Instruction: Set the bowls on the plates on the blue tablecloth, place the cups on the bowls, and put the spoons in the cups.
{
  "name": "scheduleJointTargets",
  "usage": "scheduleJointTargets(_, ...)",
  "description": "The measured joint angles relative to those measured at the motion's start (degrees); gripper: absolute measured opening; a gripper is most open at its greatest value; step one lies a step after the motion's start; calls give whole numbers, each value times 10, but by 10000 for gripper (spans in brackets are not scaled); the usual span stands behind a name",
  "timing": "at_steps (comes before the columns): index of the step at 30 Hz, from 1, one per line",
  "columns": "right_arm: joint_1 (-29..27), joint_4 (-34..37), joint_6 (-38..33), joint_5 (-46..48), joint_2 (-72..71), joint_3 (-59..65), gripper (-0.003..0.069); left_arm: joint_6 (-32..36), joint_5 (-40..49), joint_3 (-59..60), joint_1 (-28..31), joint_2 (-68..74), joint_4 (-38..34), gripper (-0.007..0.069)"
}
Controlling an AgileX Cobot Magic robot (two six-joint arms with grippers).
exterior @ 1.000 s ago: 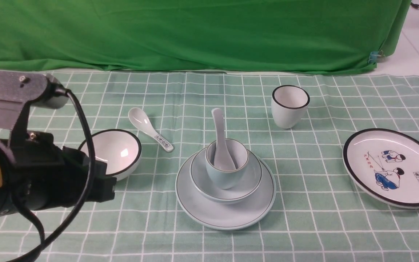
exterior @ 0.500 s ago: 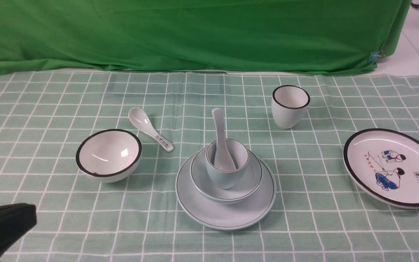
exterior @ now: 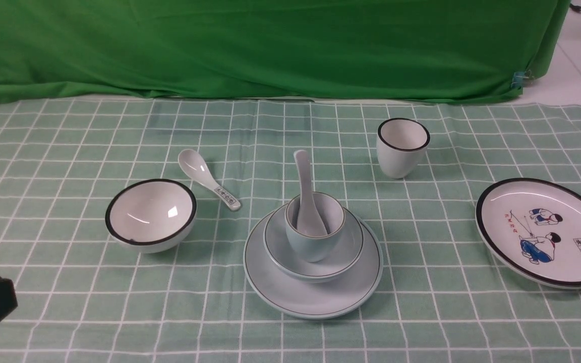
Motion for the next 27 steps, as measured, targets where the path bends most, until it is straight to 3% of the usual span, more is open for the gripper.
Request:
scheduleJointTargets(2, 0, 0, 0, 0, 0, 0, 107, 44, -58, 16, 0, -2, -8, 9)
scheduleJointTargets(6, 0, 0, 0, 0, 0, 0, 118, 191, -195, 87, 38, -26, -98, 9)
scheduleJointTargets(12, 0, 0, 0, 0, 0, 0, 132, 265, -308, 219, 195, -85, -207, 10)
scheduleJointTargets(18, 0, 0, 0, 0, 0, 0, 148, 275, -308, 321, 312, -148, -220, 9)
scheduleJointTargets(27, 0, 0, 0, 0, 0, 0, 170, 276, -240, 325, 331, -157, -215, 11)
